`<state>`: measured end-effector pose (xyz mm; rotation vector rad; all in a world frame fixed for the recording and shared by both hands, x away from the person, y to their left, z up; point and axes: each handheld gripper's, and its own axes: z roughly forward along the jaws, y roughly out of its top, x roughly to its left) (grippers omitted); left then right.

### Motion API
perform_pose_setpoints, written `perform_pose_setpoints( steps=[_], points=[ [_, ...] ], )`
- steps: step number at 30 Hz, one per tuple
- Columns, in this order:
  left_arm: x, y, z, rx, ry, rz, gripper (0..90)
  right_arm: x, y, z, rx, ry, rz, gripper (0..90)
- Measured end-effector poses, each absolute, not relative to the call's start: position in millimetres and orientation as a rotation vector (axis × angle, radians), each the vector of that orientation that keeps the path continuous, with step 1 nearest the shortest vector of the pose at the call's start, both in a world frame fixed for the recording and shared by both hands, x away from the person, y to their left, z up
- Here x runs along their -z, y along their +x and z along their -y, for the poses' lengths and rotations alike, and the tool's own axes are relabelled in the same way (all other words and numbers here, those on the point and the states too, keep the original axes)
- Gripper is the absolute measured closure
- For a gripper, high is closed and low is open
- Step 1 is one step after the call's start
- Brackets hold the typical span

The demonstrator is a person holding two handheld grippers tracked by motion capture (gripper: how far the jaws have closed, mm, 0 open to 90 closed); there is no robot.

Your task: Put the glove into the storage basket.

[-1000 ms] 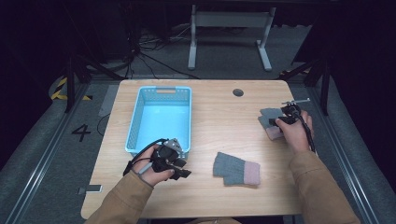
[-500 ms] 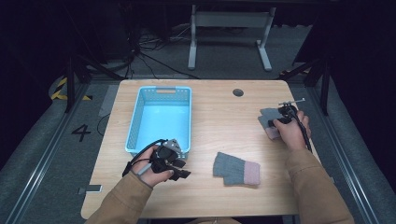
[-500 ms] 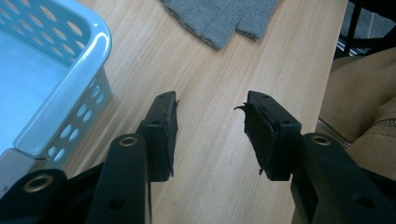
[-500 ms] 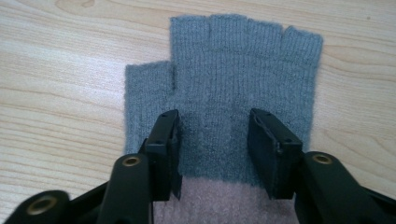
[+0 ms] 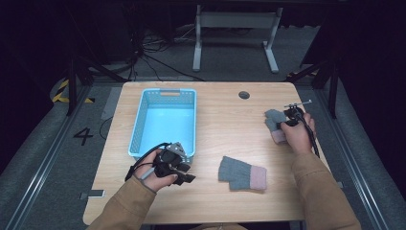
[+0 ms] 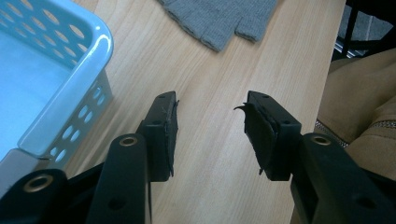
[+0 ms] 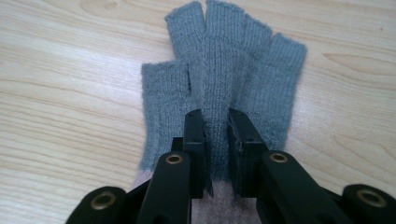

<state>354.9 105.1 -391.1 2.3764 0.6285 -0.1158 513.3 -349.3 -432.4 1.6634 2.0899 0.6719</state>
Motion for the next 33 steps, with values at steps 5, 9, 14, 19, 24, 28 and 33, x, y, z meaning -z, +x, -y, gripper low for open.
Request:
perform_pose_setpoints(
  steps=[5,9,14,19,24,28,33],
  points=[
    [391,354,-104,0.118,2.378,-0.624,55.0,423,505,347,-0.738,1.627,-2.095,79.6],
    [390,353,-103,0.115,2.379,-0.62,55.0,410,498,344,-0.778,1.583,-2.102,79.5],
    [390,354,-103,0.119,2.382,-0.616,55.1,394,486,340,-0.846,1.533,-2.157,79.0],
    [390,353,-103,0.125,2.376,-0.615,55.0,378,472,330,-0.886,1.445,-2.2,79.0],
    [389,353,-103,0.125,2.376,-0.616,55.1,366,462,322,-0.902,1.379,-2.23,78.9],
    [389,352,-104,0.124,2.373,-0.617,55.0,357,451,317,-0.922,1.32,-2.26,78.6],
    [388,352,-104,0.124,2.373,-0.615,55.1,351,441,313,-0.947,1.276,-2.296,78.3]
  ],
)
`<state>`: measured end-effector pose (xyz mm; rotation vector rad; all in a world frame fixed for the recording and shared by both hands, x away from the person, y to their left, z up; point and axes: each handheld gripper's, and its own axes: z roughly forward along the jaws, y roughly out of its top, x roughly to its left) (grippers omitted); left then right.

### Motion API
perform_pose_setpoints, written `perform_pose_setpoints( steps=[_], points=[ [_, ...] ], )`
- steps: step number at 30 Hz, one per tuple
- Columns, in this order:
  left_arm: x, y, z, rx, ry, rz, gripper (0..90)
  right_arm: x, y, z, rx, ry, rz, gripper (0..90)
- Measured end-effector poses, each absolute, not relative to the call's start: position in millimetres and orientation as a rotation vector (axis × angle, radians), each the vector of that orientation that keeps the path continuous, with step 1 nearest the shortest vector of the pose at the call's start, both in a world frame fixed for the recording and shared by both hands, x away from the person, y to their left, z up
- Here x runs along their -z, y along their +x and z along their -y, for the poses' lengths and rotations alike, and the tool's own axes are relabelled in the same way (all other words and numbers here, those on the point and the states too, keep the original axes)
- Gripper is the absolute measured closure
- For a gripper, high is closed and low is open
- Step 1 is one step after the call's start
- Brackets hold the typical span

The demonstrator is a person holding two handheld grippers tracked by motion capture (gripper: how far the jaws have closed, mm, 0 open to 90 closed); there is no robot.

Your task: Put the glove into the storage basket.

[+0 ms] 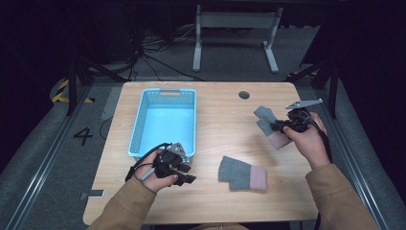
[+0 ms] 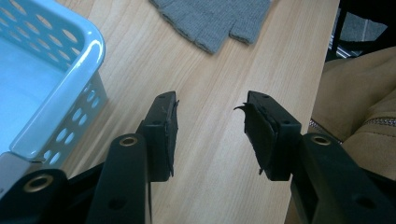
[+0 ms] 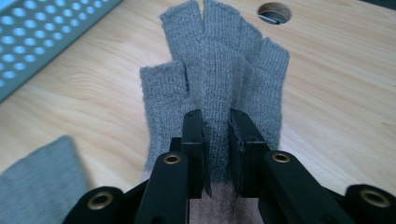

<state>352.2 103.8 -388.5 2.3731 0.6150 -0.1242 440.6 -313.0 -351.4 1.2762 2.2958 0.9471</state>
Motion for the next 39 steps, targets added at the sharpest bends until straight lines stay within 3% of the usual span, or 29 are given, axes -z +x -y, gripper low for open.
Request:
perform_pose_setpoints(
  steps=[15,39],
  points=[
    [388,350,-101,0.122,2.378,-0.606,55.0,340,402,303,-0.985,1.088,-2.454,78.2],
    [391,350,-91,0.125,2.354,-0.571,53.7,354,363,285,-1.084,0.859,-2.608,78.2]
  ],
)
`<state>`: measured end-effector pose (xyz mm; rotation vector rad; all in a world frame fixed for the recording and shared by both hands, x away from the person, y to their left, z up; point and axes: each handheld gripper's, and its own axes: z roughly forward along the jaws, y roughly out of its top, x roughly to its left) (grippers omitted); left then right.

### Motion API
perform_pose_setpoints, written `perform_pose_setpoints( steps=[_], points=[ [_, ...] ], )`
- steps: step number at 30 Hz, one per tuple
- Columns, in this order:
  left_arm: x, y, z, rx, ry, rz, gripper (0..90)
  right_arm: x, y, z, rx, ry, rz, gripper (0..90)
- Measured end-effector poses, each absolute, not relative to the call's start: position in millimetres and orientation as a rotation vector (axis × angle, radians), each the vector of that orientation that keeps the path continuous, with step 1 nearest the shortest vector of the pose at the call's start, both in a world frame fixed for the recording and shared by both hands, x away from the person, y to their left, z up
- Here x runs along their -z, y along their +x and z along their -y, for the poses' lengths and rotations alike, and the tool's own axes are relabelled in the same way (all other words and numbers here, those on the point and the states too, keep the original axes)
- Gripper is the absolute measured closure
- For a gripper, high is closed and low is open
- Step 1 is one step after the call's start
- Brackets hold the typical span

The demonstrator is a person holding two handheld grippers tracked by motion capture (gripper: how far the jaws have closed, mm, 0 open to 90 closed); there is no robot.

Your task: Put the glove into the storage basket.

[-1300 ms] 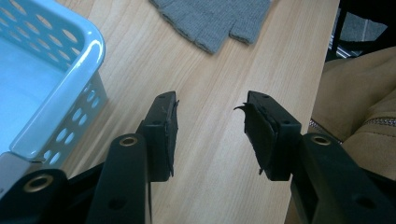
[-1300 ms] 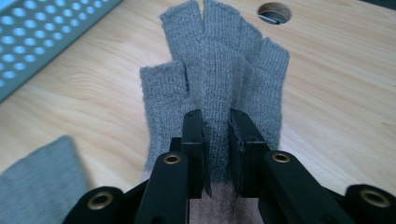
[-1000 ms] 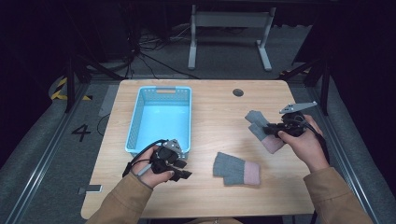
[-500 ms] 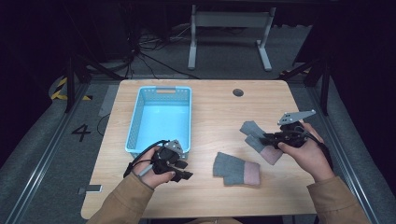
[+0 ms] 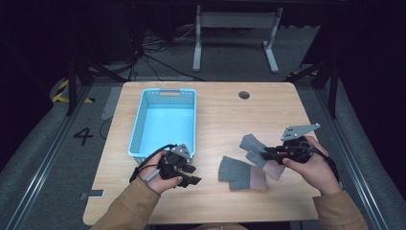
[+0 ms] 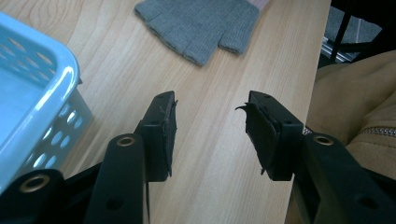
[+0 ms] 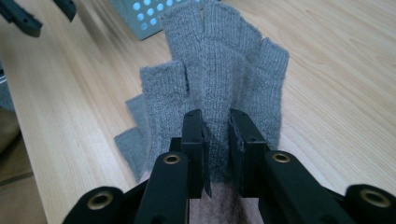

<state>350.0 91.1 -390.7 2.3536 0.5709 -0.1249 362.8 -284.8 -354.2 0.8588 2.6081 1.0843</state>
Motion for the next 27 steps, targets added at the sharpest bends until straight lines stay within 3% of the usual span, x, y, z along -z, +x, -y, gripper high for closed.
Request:
perform_pose_setpoints(
  steps=[27],
  points=[
    [397,349,-64,0.097,2.405,-0.503,56.3,396,355,250,-0.95,0.617,-2.799,77.8]
  ],
)
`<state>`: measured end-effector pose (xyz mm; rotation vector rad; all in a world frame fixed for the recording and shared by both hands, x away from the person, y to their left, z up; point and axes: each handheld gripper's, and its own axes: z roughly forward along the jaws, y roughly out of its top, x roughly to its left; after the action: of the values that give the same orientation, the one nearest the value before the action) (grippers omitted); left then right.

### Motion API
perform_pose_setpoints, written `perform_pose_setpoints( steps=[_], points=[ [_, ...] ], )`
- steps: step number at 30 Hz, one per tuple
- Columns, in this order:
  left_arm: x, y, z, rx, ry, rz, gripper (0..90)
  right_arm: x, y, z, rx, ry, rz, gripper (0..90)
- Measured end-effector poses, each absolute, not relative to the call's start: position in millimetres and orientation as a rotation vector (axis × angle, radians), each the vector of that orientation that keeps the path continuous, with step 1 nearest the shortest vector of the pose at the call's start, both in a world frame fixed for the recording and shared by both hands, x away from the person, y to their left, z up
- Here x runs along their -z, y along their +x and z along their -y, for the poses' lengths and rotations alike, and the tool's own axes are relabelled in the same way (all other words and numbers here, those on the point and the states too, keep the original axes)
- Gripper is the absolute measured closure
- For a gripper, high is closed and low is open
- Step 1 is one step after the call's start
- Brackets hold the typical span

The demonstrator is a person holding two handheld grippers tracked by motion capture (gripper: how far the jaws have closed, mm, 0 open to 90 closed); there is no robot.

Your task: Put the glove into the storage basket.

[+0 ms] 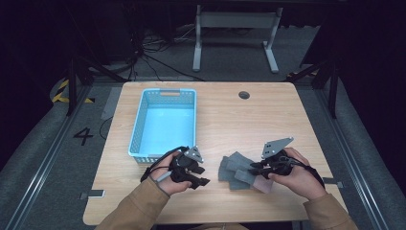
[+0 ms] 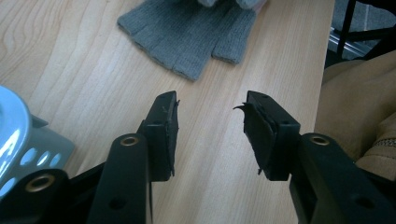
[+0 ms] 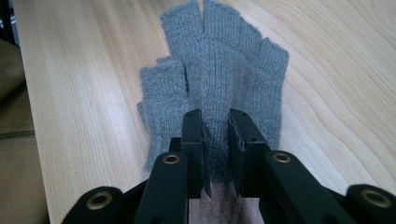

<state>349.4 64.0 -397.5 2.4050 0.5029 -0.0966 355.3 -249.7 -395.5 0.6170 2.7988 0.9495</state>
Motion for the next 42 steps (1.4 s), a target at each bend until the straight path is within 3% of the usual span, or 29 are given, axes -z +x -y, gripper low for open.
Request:
perform_pose_setpoints(
  steps=[13,20,35,42],
  points=[
    [411,350,-55,0.12,2.42,-0.51,63.1,410,356,239,-0.889,0.54,-2.847,77.5],
    [412,351,-53,0.113,2.421,-0.517,63.6,403,353,247,-0.987,0.601,-2.771,63.7],
    [421,356,-35,0.135,2.421,-0.501,65.8,395,336,313,-0.901,0.857,-2.698,67.9],
    [430,359,-28,0.14,2.433,-0.507,68.8,406,335,324,-0.796,0.89,-2.73,66.2]
  ],
)
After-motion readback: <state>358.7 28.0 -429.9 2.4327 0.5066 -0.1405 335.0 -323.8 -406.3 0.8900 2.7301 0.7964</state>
